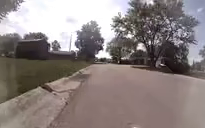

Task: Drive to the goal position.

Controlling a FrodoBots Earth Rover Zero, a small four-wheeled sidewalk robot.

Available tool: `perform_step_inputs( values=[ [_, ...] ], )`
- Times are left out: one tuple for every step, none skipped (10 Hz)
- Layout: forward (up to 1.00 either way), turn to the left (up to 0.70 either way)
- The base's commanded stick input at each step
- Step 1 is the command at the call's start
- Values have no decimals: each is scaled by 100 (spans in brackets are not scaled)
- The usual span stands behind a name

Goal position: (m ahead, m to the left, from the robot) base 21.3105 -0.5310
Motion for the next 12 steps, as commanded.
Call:
perform_step_inputs(
  values=[
    [100,0],
    [100,0],
    [100,0],
    [100,0],
    [100,0],
    [100,0],
    [100,0],
    [100,0],
    [100,0],
    [100,0],
    [100,0],
    [100,0]
  ],
)
